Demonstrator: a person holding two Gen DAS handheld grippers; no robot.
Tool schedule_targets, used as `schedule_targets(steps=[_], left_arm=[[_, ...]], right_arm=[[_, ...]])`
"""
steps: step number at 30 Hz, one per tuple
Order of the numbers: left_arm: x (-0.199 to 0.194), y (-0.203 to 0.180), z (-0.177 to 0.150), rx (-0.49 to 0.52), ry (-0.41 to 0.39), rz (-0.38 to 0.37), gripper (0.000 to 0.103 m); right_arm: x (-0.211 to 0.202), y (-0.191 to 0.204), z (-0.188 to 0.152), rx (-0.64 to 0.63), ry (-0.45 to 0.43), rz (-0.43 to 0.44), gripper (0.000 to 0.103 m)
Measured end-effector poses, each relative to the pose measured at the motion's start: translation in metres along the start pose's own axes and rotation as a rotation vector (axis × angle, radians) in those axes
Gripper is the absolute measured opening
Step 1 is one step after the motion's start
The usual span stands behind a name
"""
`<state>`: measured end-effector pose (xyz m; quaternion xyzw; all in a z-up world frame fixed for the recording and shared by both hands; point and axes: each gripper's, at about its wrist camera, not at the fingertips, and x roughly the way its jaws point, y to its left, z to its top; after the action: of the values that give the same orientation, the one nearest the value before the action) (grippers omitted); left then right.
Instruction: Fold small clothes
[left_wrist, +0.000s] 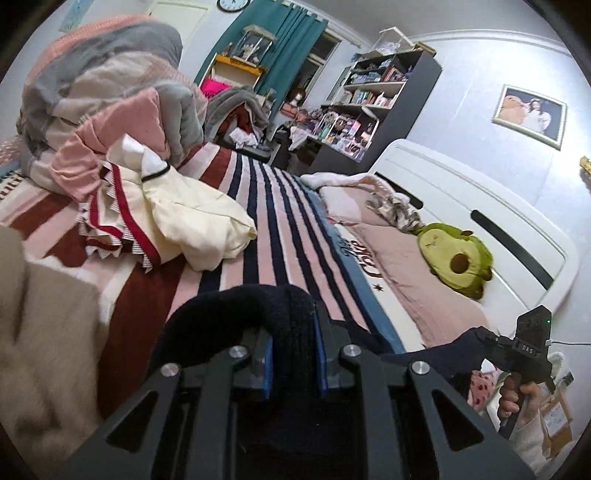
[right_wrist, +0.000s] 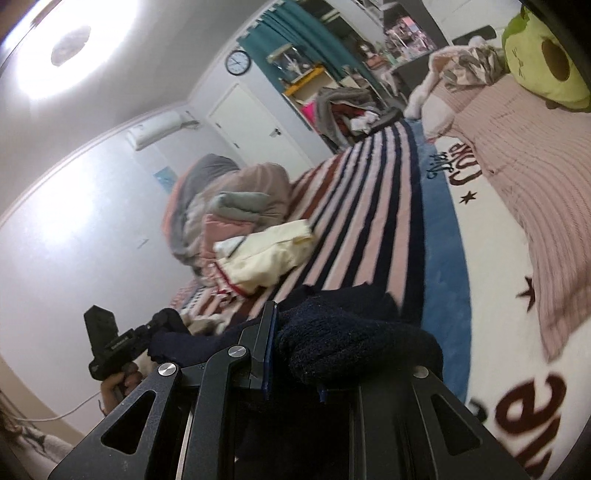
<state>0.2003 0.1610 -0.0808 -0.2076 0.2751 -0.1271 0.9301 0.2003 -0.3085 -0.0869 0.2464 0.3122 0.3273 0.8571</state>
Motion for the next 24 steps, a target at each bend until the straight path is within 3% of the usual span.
schedule_targets(steps=[5,10,14,15,18,21,24], left_arm=[[0.07,0.025,0.005,-0.01,0.086,0.038,0.017],[0.124,0.05,-0.006,-0.039,0.196,0.096,0.025],[0.134,0.059,-0.012,-0.056,0.252,0.101,0.055],[0.131,0.057,-0.012,-0.041,0.249,0.092,0.06],[0.108,0.044,-0.006,0.033,0.199,0.107,0.071],[0.072,0.034,0.003,0.056,0.139,0.096,0.072],[0.045,0.017,0.004,0.107,0.126,0.053,0.073]], right_arm=[[0.046,-0.036,0.017,0.043,0.084,-0.081,0.012],[0.085,-0.075,0.011,0.119,0.2,-0.155,0.015],[0.091,-0.092,0.003,0.157,0.228,-0.176,0.017],[0.09,-0.093,0.002,0.163,0.235,-0.176,0.024],[0.077,-0.087,0.003,0.142,0.254,-0.241,0.073],[0.044,-0.072,0.009,0.086,0.2,-0.315,0.074],[0.015,-0.059,0.01,0.077,0.133,-0.268,0.072]])
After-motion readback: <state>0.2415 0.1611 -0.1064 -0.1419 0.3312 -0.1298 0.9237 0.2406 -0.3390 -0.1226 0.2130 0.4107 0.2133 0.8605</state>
